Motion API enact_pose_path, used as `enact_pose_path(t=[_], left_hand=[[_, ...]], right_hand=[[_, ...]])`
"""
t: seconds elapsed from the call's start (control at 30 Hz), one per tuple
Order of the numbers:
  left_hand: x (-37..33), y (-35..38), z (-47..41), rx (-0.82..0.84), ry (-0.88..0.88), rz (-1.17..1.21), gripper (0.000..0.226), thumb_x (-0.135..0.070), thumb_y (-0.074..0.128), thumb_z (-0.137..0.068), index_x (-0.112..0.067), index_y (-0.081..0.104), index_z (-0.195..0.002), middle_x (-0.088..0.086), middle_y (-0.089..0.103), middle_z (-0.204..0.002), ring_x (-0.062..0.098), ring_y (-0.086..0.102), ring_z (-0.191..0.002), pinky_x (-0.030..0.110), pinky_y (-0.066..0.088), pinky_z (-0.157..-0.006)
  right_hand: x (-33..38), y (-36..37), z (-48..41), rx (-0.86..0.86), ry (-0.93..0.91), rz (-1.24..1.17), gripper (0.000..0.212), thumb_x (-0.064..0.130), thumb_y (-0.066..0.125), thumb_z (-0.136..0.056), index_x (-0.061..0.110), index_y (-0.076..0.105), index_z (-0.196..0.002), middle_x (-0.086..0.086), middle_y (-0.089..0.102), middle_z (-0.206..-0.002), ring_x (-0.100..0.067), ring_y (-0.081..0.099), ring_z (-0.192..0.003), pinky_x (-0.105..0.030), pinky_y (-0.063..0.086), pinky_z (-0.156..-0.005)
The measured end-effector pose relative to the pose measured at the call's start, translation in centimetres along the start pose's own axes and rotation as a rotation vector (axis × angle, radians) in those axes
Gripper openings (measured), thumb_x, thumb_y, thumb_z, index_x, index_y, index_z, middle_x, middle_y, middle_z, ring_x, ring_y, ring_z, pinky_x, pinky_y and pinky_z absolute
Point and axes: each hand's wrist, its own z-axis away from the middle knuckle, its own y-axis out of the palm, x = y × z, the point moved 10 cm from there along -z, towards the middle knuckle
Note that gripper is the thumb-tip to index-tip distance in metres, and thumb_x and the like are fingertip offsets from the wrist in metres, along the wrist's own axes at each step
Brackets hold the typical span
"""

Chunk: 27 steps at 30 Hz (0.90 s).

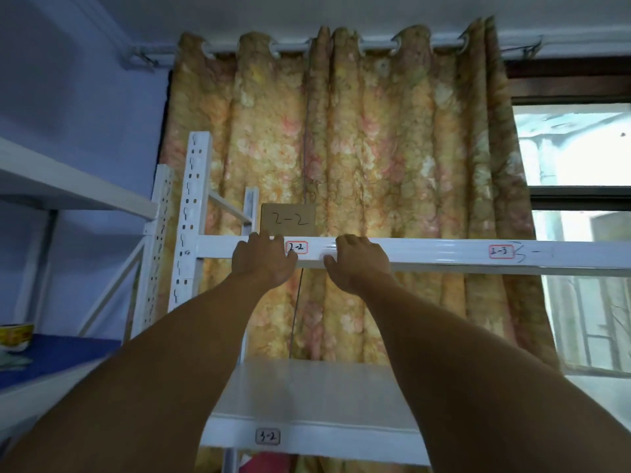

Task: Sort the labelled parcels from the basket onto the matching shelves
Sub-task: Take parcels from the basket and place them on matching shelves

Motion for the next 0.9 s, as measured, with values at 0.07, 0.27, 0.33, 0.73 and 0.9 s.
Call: enact_pose_path(t=[0.07,0.27,0.33,0.73,0.9], left_hand=[[-1.9,-0.4,3.1,0.027,0.017,-0.025,0.051,-0.051,0.035,-0.103,-0.015,0.052,-0.136,0.013,0.051,-0.138,0.033,0.048,-0.126,0.044,0.041,-0.1],[-8.7,-1.6,12.8,0.216,0.018,-0.006,0.055,-0.053,0.033,-0.103,-0.019,0.048,-0.143,0.009,0.045,-0.15,0.031,0.044,-0.136,0.045,0.039,-0.107],[-11.1,-2.6,16.0,0.259,0.053,-0.017,0.055,-0.054,0.031,-0.103,-0.02,0.046,-0.144,0.009,0.046,-0.149,0.03,0.044,-0.135,0.044,0.038,-0.106],[-16.9,-6.9,28.0,0.441,0.11,-0.002,0.064,-0.06,0.023,-0.102,-0.025,0.039,-0.152,0.007,0.032,-0.162,0.032,0.033,-0.145,0.047,0.033,-0.113],[-17.5,-8.6,33.1,0.499,0.159,-0.017,0.065,-0.06,0.021,-0.103,-0.023,0.035,-0.155,0.007,0.023,-0.166,0.031,0.026,-0.149,0.047,0.028,-0.115]], right_hand=[[-1.2,-0.4,3.2,0.049,0.012,0.027,0.053,0.048,0.036,-0.106,0.012,0.045,-0.144,-0.011,0.053,-0.145,-0.032,0.048,-0.133,-0.044,0.04,-0.106],[-5.7,-1.1,13.6,0.251,0.03,0.047,0.058,0.054,0.031,-0.106,0.016,0.048,-0.145,-0.012,0.054,-0.147,-0.033,0.046,-0.138,-0.046,0.039,-0.109],[-7.4,-1.7,16.8,0.289,0.051,0.053,0.059,0.057,0.029,-0.105,0.017,0.05,-0.144,-0.012,0.055,-0.146,-0.034,0.047,-0.137,-0.047,0.039,-0.11],[-10.2,-9.2,30.1,0.395,0.144,0.052,0.068,0.063,0.023,-0.105,0.022,0.037,-0.156,-0.009,0.041,-0.161,-0.032,0.036,-0.148,-0.047,0.031,-0.116],[-9.5,-11.0,36.4,0.452,0.176,0.078,0.067,0.061,0.023,-0.106,0.018,0.039,-0.156,-0.01,0.043,-0.159,-0.031,0.038,-0.146,-0.046,0.032,-0.115]])
